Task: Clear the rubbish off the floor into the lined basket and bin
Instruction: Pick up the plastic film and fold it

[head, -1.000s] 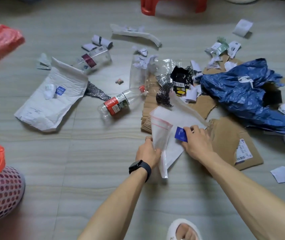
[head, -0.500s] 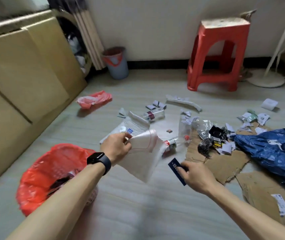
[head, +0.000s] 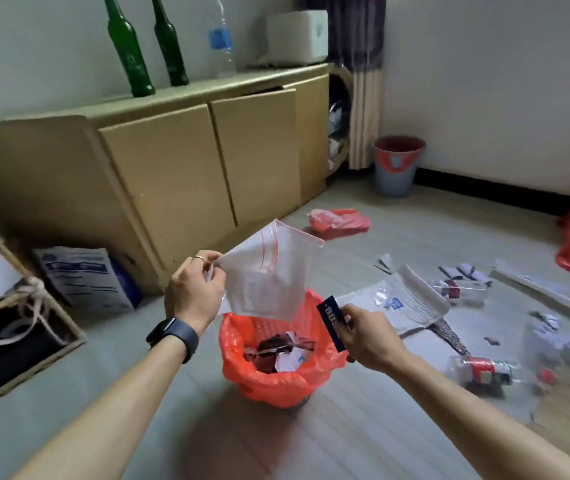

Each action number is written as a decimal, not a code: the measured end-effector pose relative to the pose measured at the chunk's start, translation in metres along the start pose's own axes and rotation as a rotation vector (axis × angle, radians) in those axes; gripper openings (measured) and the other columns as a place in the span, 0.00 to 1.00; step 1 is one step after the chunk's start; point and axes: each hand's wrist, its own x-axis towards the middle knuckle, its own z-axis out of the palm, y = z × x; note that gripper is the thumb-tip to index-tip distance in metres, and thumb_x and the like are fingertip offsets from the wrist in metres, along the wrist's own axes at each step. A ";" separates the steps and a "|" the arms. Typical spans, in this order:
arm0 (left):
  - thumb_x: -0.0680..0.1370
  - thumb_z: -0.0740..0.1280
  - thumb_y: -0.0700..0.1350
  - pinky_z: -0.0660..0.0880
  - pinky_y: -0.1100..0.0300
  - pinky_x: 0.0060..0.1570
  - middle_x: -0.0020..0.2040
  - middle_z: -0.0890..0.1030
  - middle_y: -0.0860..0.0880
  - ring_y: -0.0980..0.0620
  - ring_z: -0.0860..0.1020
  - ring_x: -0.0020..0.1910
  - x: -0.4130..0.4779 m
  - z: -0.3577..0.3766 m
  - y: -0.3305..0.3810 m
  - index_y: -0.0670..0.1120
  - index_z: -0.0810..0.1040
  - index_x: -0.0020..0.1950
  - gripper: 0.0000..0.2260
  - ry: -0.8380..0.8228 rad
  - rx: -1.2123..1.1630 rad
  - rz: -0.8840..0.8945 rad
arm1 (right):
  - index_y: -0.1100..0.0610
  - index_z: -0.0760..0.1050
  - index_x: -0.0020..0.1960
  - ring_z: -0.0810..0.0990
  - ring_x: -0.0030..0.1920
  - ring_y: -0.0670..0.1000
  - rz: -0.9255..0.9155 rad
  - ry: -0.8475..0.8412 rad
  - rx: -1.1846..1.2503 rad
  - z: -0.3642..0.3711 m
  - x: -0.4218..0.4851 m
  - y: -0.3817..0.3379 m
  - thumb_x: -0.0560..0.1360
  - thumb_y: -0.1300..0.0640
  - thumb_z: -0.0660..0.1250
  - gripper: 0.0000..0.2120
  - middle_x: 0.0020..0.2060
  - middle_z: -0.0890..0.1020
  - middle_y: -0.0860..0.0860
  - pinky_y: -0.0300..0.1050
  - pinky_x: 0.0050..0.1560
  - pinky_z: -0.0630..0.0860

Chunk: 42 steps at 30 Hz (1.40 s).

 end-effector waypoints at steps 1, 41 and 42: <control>0.75 0.66 0.43 0.74 0.57 0.46 0.46 0.82 0.49 0.45 0.79 0.49 0.001 -0.004 -0.017 0.53 0.81 0.52 0.09 0.009 0.003 -0.047 | 0.52 0.75 0.51 0.84 0.31 0.51 0.000 -0.024 0.007 0.017 0.010 -0.009 0.78 0.55 0.61 0.05 0.38 0.85 0.53 0.50 0.40 0.81; 0.71 0.72 0.52 0.80 0.51 0.49 0.42 0.85 0.51 0.50 0.82 0.45 -0.162 0.116 0.177 0.49 0.84 0.46 0.09 -0.937 -0.338 0.223 | 0.43 0.71 0.66 0.83 0.51 0.49 0.435 0.295 0.746 -0.158 -0.201 0.139 0.71 0.48 0.77 0.27 0.54 0.81 0.48 0.43 0.44 0.78; 0.72 0.73 0.51 0.80 0.50 0.50 0.42 0.85 0.51 0.51 0.82 0.43 -0.165 0.118 0.179 0.49 0.84 0.46 0.07 -0.950 -0.346 0.202 | 0.43 0.70 0.66 0.84 0.52 0.49 0.421 0.194 0.781 -0.158 -0.202 0.140 0.68 0.51 0.79 0.31 0.54 0.80 0.44 0.46 0.48 0.80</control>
